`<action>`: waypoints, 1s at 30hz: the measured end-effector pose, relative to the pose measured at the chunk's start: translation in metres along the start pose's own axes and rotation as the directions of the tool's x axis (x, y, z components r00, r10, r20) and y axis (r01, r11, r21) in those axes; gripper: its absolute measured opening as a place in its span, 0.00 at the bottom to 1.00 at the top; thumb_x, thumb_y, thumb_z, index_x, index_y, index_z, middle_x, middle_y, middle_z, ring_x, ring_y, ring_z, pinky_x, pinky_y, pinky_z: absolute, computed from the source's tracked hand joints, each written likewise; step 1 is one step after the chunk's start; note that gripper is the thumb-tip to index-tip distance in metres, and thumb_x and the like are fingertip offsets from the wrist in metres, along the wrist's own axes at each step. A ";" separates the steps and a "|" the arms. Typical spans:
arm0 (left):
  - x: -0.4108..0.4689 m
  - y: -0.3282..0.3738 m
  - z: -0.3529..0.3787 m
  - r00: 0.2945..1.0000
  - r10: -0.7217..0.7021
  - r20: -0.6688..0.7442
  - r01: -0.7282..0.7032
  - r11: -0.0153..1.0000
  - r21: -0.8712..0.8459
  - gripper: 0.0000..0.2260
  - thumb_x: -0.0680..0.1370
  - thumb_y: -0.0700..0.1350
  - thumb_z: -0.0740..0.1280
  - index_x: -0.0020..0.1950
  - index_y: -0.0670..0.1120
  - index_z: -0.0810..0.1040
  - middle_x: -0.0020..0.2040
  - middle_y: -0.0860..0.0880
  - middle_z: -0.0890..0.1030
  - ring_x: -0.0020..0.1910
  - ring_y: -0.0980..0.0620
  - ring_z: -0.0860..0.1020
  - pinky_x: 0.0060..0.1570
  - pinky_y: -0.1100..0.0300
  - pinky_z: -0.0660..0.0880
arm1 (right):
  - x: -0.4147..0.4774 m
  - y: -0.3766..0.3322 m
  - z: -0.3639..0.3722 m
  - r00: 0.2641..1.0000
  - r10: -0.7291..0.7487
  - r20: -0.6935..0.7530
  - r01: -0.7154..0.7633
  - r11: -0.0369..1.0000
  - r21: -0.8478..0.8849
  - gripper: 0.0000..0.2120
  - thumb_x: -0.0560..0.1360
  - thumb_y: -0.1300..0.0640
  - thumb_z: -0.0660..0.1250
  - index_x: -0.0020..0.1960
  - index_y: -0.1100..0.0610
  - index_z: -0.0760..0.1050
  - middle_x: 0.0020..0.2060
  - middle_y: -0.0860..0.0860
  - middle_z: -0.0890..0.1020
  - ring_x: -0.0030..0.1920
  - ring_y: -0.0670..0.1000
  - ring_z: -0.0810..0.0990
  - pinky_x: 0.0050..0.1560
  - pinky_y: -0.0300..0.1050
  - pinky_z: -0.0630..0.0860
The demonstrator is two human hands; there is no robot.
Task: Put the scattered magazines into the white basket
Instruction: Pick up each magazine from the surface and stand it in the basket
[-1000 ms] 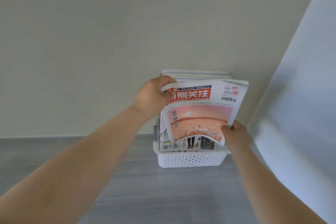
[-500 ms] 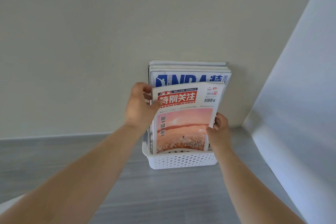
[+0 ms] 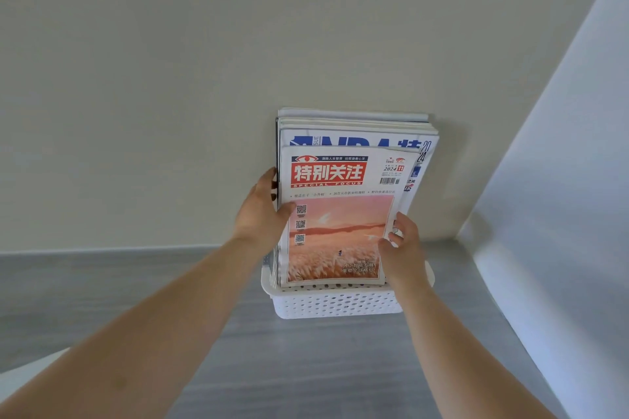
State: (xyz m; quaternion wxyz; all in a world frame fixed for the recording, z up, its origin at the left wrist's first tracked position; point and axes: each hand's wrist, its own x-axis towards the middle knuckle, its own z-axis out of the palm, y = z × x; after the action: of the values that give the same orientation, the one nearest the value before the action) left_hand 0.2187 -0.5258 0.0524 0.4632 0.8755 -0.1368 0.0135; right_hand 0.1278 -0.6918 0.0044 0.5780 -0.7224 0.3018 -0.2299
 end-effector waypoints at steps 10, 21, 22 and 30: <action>-0.078 -0.031 -0.069 0.991 -0.130 -0.004 0.123 0.942 -0.312 0.06 0.73 0.37 0.65 0.47 0.46 0.79 0.37 0.53 0.78 0.38 0.59 0.76 0.35 0.80 0.68 | -0.084 -0.020 0.004 0.968 -0.252 0.010 0.247 0.940 -0.236 0.18 0.70 0.71 0.60 0.60 0.62 0.70 0.63 0.58 0.70 0.64 0.58 0.68 0.65 0.52 0.66; -0.267 -0.193 -0.233 0.860 -0.477 -0.181 0.421 0.864 -0.276 0.18 0.72 0.30 0.63 0.33 0.52 0.75 0.29 0.56 0.80 0.34 0.56 0.79 0.34 0.71 0.71 | -0.263 -0.019 0.136 0.886 -0.245 0.392 0.363 0.894 -0.262 0.21 0.69 0.74 0.61 0.61 0.66 0.70 0.64 0.62 0.70 0.67 0.60 0.67 0.65 0.44 0.60; -0.284 -0.207 -0.249 0.839 -0.503 -0.207 0.456 0.858 -0.238 0.17 0.72 0.32 0.64 0.33 0.54 0.75 0.31 0.55 0.80 0.35 0.56 0.79 0.35 0.71 0.71 | -0.282 -0.016 0.151 0.872 -0.238 0.427 0.373 0.889 -0.267 0.22 0.69 0.74 0.62 0.62 0.66 0.69 0.65 0.62 0.70 0.67 0.59 0.67 0.65 0.42 0.60; -0.373 -0.292 -0.360 0.663 -0.588 -0.463 0.628 0.774 -0.083 0.10 0.72 0.33 0.63 0.47 0.44 0.81 0.48 0.42 0.83 0.45 0.45 0.78 0.43 0.58 0.69 | -0.406 0.007 0.262 0.531 -0.190 0.826 0.648 0.719 -0.251 0.27 0.76 0.55 0.58 0.72 0.51 0.51 0.75 0.48 0.50 0.74 0.48 0.49 0.72 0.40 0.50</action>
State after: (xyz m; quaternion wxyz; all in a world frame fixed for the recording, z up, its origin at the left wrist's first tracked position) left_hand -0.0292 0.0075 -0.0341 0.4226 0.8593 0.2787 0.0728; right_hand 0.0160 -0.2257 -0.0551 0.3461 -0.9310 -0.1072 0.0455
